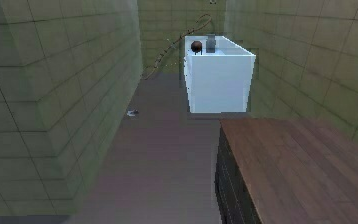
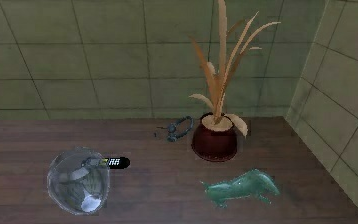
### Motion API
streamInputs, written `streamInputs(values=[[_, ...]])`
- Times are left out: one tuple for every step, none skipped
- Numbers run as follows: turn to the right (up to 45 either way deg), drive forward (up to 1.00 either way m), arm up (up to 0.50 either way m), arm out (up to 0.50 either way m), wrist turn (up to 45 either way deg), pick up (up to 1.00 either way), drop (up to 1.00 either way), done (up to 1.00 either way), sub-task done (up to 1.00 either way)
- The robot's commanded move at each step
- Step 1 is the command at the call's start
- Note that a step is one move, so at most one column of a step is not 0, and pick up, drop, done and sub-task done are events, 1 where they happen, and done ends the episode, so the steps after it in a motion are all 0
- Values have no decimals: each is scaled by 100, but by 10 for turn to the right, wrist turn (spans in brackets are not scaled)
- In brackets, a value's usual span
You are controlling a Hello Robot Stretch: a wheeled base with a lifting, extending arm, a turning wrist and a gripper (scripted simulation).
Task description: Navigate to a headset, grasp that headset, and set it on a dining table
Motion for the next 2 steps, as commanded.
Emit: streamInputs(values=[[0,0,50,0,0,0,0,0,0],[0,0,38,0,0,0,0,0,0]])
